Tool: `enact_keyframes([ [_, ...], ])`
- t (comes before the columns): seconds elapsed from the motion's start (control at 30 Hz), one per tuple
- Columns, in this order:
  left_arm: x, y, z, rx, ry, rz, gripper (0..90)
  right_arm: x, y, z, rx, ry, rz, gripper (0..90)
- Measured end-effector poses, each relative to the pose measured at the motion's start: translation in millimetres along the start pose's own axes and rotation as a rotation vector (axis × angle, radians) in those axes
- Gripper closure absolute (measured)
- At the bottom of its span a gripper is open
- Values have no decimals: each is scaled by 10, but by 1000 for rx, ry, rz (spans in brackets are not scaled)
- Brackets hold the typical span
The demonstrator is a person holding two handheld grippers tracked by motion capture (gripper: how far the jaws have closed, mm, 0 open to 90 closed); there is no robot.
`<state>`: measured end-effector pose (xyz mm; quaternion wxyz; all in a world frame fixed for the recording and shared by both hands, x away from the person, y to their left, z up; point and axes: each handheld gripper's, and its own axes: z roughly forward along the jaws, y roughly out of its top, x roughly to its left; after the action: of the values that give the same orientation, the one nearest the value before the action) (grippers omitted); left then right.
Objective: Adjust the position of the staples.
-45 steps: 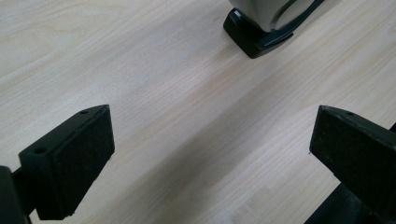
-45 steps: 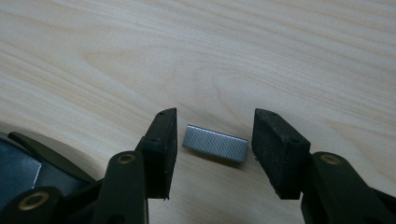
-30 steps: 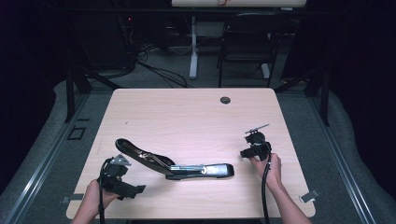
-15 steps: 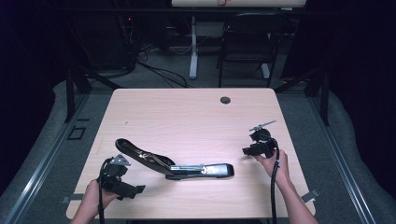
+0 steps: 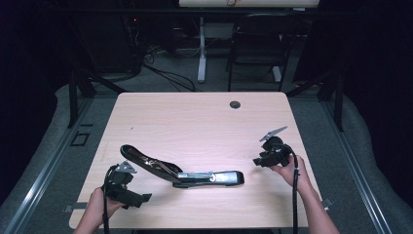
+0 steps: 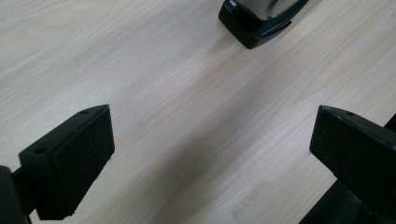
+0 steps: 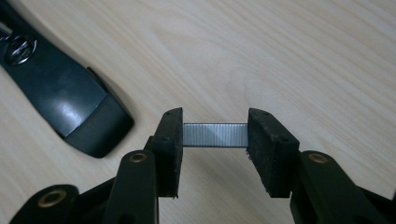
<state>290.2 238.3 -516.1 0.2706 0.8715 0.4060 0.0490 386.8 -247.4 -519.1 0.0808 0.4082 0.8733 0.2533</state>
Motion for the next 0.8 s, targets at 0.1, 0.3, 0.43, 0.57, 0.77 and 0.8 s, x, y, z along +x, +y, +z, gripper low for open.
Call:
enact_keyframes([
  [0.1,-2,1,1,2,3,2,1,32,-7,-10,18,24,-70,572],
  [0.3,-7,2,6,2,3,4,1,166,-19,56,81,64,-191,572],
  [0.43,-14,4,11,6,3,6,1,227,-31,103,105,85,-248,572],
  [0.57,-19,7,19,9,6,10,1,288,-61,119,130,119,-326,572],
  [0.77,-22,8,18,8,4,13,1,384,-115,186,171,164,-422,572],
  [0.8,-22,9,18,9,3,15,1,397,-120,192,173,162,-433,572],
])
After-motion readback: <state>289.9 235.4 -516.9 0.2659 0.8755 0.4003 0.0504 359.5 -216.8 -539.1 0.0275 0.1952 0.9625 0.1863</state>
